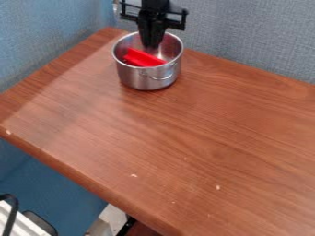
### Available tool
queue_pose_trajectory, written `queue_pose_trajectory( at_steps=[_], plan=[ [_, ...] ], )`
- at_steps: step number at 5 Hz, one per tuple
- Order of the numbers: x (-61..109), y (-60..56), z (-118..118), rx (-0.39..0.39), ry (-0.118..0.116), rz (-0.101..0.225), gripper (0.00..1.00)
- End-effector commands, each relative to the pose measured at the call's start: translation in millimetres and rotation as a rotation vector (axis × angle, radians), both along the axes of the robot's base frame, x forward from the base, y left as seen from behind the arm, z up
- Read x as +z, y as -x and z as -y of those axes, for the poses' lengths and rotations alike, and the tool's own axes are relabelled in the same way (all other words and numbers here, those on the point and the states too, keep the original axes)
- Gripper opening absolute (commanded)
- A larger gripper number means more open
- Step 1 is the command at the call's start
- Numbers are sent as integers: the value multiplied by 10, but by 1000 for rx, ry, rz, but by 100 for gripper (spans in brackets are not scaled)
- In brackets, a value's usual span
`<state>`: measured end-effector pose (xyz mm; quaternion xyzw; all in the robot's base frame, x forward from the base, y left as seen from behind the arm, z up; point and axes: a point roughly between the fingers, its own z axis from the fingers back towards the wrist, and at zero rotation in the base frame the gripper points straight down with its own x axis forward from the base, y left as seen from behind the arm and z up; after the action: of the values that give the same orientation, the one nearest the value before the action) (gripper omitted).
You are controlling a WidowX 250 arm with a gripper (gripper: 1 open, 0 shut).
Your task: Move the red object from the metal pot to the table
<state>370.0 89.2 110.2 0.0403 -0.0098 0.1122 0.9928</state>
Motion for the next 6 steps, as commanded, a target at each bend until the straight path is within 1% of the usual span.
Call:
queue_pose_trajectory(
  at_steps=[1,2,3,4,5,6],
  plan=[
    [655,12,-42,-39,-3,142,0],
    [882,55,-78,-63,12,147,0],
    [694,-4,-111,33,7,122,100],
    [561,-16,-74,39,10,91,100],
    [430,4,85,52,10,88,100],
    [373,7,231,55,15,110,100]
  ],
)
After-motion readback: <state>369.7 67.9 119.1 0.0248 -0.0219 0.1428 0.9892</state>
